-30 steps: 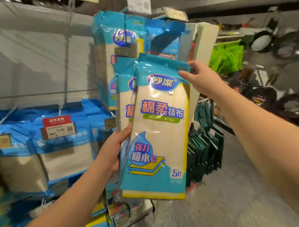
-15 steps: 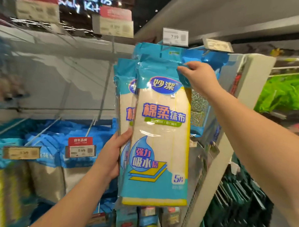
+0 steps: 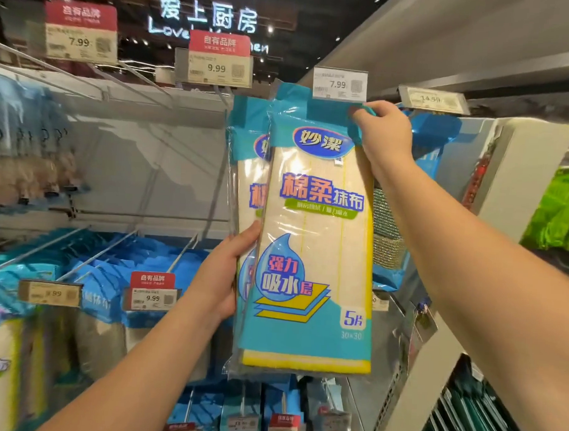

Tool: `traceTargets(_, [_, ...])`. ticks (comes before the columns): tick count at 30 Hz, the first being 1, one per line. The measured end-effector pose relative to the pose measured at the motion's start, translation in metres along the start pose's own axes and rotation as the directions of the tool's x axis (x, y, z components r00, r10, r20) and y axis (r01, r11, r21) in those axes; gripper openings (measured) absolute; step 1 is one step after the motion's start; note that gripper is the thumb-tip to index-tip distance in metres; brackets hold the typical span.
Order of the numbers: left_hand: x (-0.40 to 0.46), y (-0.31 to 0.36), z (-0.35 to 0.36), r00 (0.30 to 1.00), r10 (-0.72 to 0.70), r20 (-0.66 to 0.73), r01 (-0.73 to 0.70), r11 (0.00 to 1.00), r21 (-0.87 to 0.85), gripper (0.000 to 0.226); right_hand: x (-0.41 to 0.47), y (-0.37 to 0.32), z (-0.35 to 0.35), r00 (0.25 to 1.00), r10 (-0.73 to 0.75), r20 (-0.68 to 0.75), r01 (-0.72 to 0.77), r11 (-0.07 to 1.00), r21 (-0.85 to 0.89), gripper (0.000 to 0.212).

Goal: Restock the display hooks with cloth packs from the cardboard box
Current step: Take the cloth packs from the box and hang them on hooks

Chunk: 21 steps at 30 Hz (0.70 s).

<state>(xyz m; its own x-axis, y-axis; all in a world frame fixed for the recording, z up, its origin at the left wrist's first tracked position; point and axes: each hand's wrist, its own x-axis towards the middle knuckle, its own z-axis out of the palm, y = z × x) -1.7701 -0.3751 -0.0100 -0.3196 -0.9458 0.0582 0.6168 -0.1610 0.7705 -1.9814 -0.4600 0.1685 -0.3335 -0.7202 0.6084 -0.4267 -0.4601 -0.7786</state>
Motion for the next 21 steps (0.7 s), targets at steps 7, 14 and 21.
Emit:
traceTargets(7, [0.001,0.007,0.012,1.0,-0.001,-0.011,0.001,1.0,-0.008,0.055,0.012,-0.004,0.0,0.997,0.052,0.058,-0.058,0.992,0.108,0.003])
traceTargets(14, [0.002,0.009,0.015,0.999,-0.037,-0.024,0.037,0.999,0.005,0.045,0.015,-0.007,0.001,0.984,0.125,0.128,-0.145,0.977,0.156,0.005])
traceTargets(21, [-0.005,0.009,0.012,0.992,-0.114,-0.056,0.118,0.99,0.079,0.059,0.013,-0.01,-0.002,0.981,0.13,0.142,-0.153,0.974,0.167,0.002])
